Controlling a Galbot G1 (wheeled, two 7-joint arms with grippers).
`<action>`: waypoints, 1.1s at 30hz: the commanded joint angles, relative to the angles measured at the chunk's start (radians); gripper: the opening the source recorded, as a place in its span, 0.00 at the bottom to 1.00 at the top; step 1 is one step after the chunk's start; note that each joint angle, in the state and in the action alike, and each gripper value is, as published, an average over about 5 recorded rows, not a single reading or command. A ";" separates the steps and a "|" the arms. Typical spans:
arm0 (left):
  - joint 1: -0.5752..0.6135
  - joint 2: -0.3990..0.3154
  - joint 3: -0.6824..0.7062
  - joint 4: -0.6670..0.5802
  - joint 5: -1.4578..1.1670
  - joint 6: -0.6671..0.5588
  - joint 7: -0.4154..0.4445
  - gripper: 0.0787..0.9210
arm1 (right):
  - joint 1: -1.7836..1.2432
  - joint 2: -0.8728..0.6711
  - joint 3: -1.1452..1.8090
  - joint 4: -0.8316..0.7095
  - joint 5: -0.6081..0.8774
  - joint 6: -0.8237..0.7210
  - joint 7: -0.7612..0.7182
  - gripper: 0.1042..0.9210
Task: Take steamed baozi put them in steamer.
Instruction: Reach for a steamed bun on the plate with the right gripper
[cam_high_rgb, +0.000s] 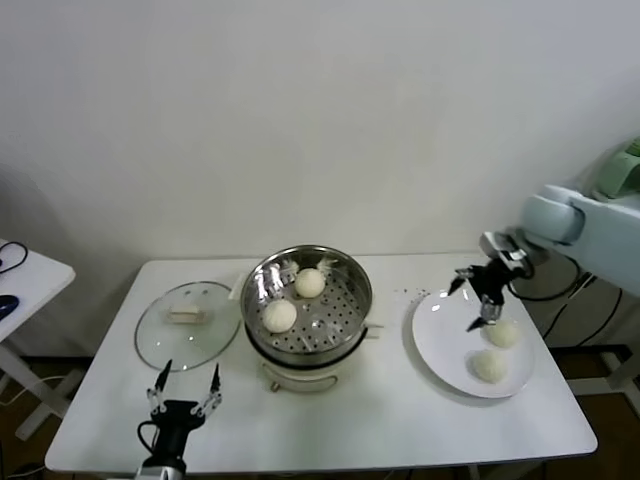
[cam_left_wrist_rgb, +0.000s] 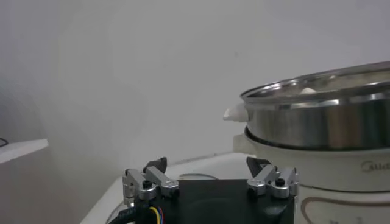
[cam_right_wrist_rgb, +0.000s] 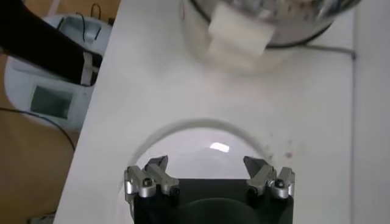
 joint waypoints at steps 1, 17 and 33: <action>0.005 -0.010 -0.002 0.006 0.008 -0.002 -0.001 0.88 | -0.321 -0.123 0.228 -0.035 -0.187 0.026 -0.007 0.88; 0.005 -0.017 -0.010 0.019 0.013 0.000 -0.002 0.88 | -0.439 -0.015 0.314 -0.180 -0.237 0.025 0.030 0.88; -0.012 -0.030 -0.007 0.030 0.017 0.007 -0.002 0.88 | -0.444 0.042 0.315 -0.209 -0.253 0.023 0.043 0.88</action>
